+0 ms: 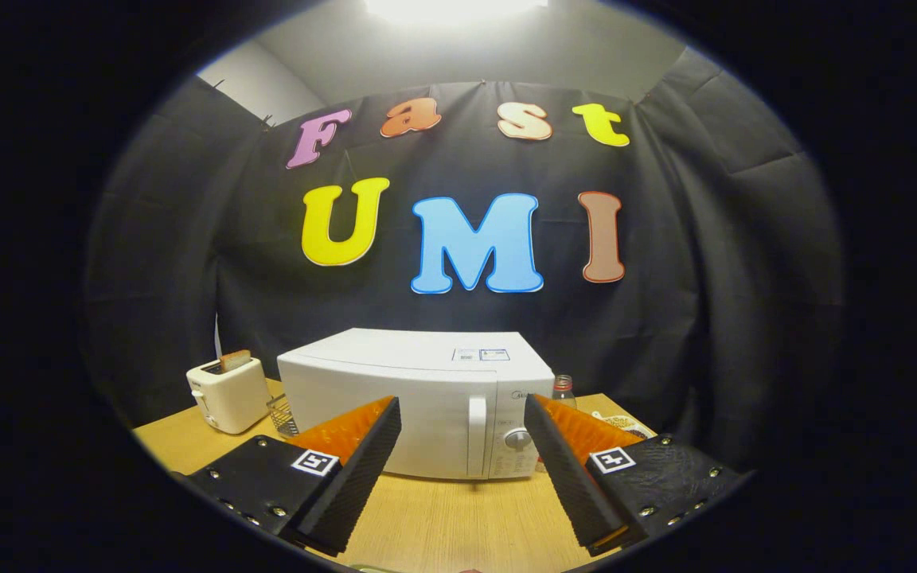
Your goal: Open the microwave, put the food inside, and close the microwave door.
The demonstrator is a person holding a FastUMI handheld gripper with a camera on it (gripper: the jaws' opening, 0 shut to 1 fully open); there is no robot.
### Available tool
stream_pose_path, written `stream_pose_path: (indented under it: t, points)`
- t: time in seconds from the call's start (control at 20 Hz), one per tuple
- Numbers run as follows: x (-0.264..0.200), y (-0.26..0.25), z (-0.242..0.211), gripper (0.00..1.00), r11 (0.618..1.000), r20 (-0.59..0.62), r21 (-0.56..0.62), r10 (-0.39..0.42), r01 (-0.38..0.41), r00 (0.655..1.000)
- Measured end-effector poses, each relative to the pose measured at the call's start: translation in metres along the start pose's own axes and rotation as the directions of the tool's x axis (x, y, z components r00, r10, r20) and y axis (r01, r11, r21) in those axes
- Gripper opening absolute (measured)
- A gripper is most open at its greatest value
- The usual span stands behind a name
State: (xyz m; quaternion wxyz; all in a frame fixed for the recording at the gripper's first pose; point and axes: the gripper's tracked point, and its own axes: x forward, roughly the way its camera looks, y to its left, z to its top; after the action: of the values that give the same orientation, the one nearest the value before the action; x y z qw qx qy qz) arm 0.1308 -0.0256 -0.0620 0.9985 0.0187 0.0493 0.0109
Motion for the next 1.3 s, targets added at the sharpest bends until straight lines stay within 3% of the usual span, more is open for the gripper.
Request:
stream_pose_path:
  t: [1.05,1.1,1.2,1.25,1.3]
  points:
    - [0.124,-0.021,-0.115,0.99,1.000,-0.202,-0.005,0.007,-0.008,0.979]
    - [0.126,-0.021,-0.117,0.98,1.000,-0.205,-0.004,0.005,-0.006,0.979]
    - [0.131,-0.022,-0.119,0.87,1.000,-0.204,-0.011,-0.007,0.005,0.979]
    - [0.134,-0.022,-0.121,0.77,1.000,-0.208,-0.008,-0.004,0.002,0.978]
    - [0.135,-0.020,-0.122,0.74,1.000,-0.215,-0.003,0.002,-0.003,0.977]
